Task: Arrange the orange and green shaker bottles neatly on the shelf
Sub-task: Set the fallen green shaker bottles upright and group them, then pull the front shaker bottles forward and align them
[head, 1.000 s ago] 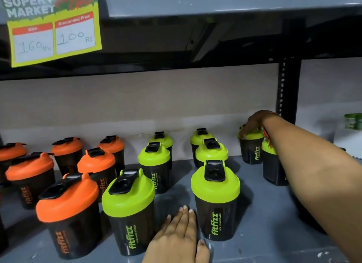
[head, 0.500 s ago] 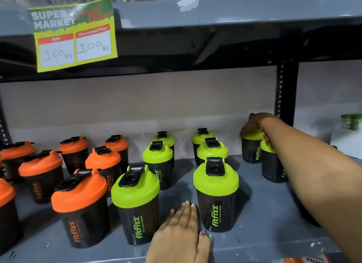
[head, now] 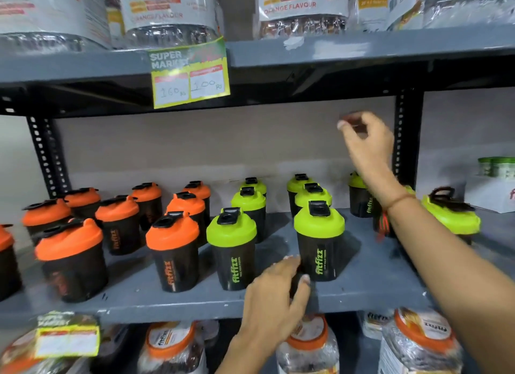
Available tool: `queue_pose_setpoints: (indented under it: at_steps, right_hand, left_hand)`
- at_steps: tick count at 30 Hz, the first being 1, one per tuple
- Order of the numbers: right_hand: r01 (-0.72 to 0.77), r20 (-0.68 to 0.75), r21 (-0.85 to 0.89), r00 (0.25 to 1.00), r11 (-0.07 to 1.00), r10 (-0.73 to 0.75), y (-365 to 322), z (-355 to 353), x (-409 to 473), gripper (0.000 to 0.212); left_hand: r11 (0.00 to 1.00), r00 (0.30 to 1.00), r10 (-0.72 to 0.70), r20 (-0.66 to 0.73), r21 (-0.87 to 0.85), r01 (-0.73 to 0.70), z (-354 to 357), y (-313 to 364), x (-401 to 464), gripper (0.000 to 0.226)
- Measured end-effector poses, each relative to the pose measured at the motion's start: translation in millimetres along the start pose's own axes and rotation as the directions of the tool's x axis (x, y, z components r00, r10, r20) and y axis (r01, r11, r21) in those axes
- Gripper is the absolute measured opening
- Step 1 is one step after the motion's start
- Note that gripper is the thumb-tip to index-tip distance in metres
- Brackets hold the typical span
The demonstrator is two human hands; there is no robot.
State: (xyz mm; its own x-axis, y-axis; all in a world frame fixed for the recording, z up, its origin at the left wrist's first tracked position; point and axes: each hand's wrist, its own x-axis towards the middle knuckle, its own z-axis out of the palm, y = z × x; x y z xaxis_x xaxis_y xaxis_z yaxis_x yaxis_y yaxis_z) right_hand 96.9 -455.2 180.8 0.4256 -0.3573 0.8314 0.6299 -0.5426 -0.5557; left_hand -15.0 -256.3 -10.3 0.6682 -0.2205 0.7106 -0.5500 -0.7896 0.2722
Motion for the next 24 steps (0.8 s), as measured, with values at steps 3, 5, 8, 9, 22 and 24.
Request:
queue_pose_setpoints:
  at_steps: [3,5,8,9,22,24]
  right_hand:
    - [-0.006,0.01,0.15,1.0,0.989,0.004,-17.9,-25.3,-69.1,0.013]
    - [-0.05,0.066,0.187,0.997,0.981,0.038,-15.8,-36.2,-112.2,0.024]
    - [-0.202,0.177,0.153,0.969,0.967,0.174,1.9,-43.8,-159.1,0.058]
    - [-0.266,0.237,0.12,0.943,0.956,0.233,8.0,-44.1,-170.4,0.071]
    - [-0.23,0.511,-0.349,0.766,0.908,0.39,11.2,-42.5,-191.7,0.111]
    - [-0.22,0.514,-0.362,0.764,0.906,0.391,11.6,-44.9,-190.1,0.11]
  left_hand:
    - [0.968,0.95,-0.07,-0.305,-0.252,-0.009,-19.7,4.1,-20.1,0.029]
    - [0.958,0.876,-0.109,-0.47,-0.285,-0.034,-28.9,4.8,-33.2,0.027]
    - [0.942,0.825,-0.232,-0.515,-0.33,0.059,-39.2,-2.4,-44.8,0.043]
    - [0.932,0.828,-0.279,-0.486,-0.343,0.113,-41.0,-7.3,-46.8,0.052]
    - [0.777,0.777,-0.609,-0.158,-0.316,0.545,-49.6,-30.3,-5.9,0.098]
    - [0.762,0.755,-0.635,-0.163,-0.295,0.576,-47.6,-31.0,-2.2,0.086]
